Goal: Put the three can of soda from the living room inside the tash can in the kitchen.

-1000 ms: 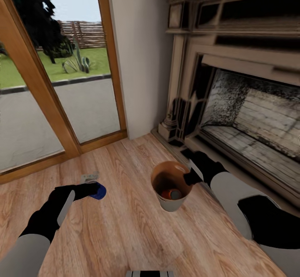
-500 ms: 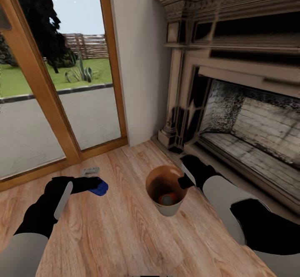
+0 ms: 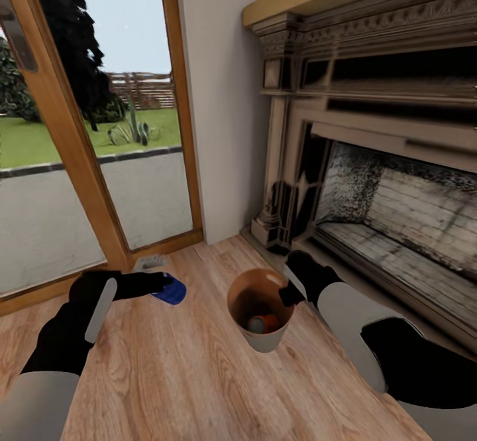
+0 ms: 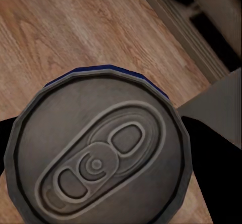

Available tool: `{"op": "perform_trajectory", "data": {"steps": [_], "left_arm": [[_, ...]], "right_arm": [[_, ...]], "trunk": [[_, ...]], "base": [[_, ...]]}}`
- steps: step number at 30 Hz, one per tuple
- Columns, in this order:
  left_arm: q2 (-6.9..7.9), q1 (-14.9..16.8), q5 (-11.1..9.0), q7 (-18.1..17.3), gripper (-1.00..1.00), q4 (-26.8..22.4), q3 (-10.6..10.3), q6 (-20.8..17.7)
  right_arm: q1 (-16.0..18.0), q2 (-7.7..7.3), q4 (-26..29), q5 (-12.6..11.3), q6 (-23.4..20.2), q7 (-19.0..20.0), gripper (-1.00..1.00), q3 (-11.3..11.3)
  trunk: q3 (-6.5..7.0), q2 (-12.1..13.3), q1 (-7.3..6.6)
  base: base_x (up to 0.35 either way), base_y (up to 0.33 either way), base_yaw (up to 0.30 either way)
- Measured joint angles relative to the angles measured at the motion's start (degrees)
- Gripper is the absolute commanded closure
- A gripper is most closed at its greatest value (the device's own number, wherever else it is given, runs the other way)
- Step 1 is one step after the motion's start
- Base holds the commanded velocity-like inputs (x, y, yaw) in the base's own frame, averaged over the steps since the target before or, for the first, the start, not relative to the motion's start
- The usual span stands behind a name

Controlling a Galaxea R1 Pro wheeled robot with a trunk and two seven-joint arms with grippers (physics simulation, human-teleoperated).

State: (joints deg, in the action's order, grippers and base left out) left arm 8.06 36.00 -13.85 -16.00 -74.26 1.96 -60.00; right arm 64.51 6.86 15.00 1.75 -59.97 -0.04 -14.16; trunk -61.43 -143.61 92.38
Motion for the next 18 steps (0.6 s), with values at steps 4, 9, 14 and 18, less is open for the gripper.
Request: {"op": "perform_trajectory", "data": {"steps": [4, 9, 14, 18], "left_arm": [[-0.26, 0.0, -0.8, -1.3, 1.0, -0.2, 0.0, 0.0], [-0.32, 0.1, -1.0, -6.4, 1.0, -0.2, 0.0, 0.0], [-0.28, 0.1, -0.8, -8.4, 1.0, -0.2, -0.1, 0.0], [-0.25, 0.1, -1.0, -10.5, 1.0, -0.2, -0.4, 0.0]], "right_arm": [[0.0, -0.01, -0.2, 0.2, 0.1, 0.5, 1.0, 0.0], [-0.1, -0.03, -0.2, 0.5, 0.2, 1.9, 1.0, -0.2], [-0.5, -0.17, -0.1, -0.6, 0.2, 6.7, 1.0, -0.8], [-0.6, -0.2, -0.1, 0.4, 0.3, 8.5, 1.0, -4.0]], "trunk": [[0.89, 0.1, -0.1], [1.99, 0.1, -0.23], [3.1, 0.2, -0.36], [3.99, 0.2, -0.46]], "base": [[0.0, 0.0, 0.0], [0.0, 0.0, 0.0], [0.0, 0.0, 0.0], [0.0, 0.0, 0.0]]}}
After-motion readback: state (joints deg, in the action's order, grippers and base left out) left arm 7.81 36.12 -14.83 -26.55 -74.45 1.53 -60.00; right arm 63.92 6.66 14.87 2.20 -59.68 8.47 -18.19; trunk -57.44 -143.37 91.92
